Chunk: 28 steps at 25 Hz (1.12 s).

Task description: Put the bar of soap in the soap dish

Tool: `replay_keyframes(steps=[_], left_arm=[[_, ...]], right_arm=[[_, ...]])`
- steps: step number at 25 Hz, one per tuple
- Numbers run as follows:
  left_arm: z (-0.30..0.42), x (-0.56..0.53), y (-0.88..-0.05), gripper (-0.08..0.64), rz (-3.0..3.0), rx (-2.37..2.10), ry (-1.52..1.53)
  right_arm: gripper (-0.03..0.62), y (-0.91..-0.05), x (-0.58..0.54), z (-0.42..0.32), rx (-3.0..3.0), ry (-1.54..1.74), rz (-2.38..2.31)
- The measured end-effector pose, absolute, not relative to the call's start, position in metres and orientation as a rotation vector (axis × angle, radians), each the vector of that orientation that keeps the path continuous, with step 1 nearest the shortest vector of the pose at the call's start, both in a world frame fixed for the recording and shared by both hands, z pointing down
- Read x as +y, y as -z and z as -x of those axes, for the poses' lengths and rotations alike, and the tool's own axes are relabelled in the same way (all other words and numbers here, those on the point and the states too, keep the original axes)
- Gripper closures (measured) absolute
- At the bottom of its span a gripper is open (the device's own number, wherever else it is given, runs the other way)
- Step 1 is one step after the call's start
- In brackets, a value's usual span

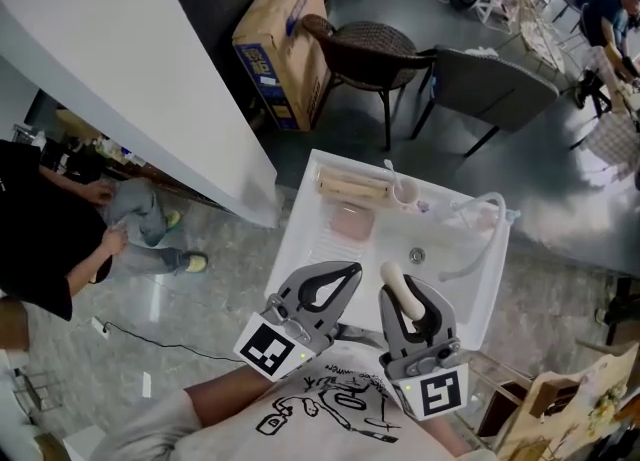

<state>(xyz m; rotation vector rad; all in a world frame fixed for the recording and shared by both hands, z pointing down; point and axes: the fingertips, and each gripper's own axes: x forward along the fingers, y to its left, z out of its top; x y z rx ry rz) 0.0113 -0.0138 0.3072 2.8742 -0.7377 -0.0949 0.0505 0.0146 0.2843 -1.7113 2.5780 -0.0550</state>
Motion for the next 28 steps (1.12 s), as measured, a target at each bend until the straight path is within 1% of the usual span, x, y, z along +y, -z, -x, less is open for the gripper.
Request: replay_keyframes(steps=[6, 19, 28], left_arm=[[-0.006, -0.024, -0.33, 0.557, -2.865, -0.772, 0.035], [0.0, -0.041, -0.393, 0.557, -2.857, -0.808, -0.089], [0.003, -0.047, -0.449, 0.557, -2.816, -0.827, -0.215]], right_arm=[[0.477, -0.309, 0.0, -0.05, 2.614, 0.092, 1.701], [0.477, -0.393, -0.021, -0.045, 2.786, 0.189, 1.694], [0.477, -0.445, -0.037, -0.04, 2.863, 0.271, 1.657]])
